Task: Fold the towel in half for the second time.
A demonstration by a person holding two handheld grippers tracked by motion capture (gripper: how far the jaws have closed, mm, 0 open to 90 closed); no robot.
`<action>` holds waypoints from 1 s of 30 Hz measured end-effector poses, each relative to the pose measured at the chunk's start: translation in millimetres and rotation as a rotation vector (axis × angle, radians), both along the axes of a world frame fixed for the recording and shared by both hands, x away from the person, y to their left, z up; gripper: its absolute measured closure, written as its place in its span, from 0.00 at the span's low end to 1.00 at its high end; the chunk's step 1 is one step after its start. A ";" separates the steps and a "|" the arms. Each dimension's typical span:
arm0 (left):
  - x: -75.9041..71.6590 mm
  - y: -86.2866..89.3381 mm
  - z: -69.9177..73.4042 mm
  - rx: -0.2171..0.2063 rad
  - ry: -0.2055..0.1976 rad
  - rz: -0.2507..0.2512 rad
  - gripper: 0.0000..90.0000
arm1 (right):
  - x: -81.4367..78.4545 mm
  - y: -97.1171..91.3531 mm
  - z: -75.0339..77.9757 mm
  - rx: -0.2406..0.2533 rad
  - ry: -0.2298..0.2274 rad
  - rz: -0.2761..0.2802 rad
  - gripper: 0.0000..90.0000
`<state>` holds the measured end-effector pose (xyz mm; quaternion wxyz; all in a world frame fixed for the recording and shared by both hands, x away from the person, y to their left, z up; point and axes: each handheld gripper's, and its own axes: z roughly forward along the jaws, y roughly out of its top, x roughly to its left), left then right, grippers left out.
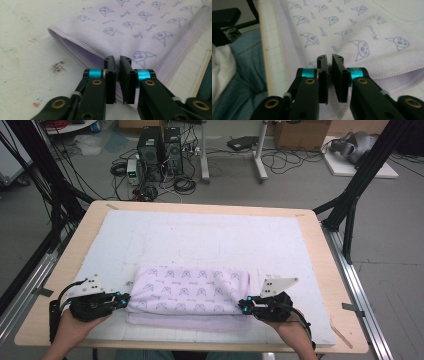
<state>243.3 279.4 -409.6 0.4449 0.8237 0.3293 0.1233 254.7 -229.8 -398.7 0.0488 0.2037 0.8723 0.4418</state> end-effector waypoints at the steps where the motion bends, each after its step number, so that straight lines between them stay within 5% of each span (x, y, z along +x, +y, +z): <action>1: 0.8 -0.5 1.6 -0.006 -0.003 0.008 0.82 | -0.6 -1.2 2.3 -0.009 -0.004 -0.005 0.86; 4: 3.8 -6.4 6.7 -0.011 -0.019 0.009 0.69 | 2.4 -2.3 3.8 -0.023 -0.008 -0.014 0.83; 12: 11.0 -32.5 -8.2 0.045 0.000 -0.066 0.74 | 12.9 15.2 -23.2 -0.086 0.032 0.040 0.78; 17: 15.0 -31.7 -21.2 0.149 0.015 -0.060 0.80 | 13.5 18.2 -38.0 -0.107 0.049 0.047 0.78; 24: 11.9 -13.4 -25.9 0.124 0.030 -0.024 0.79 | 11.4 14.0 -37.9 -0.090 0.049 0.039 0.77; 30: 13.3 -11.4 -3.8 0.090 -0.017 -0.028 0.75 | 10.1 6.5 -27.8 -0.074 0.031 0.021 0.75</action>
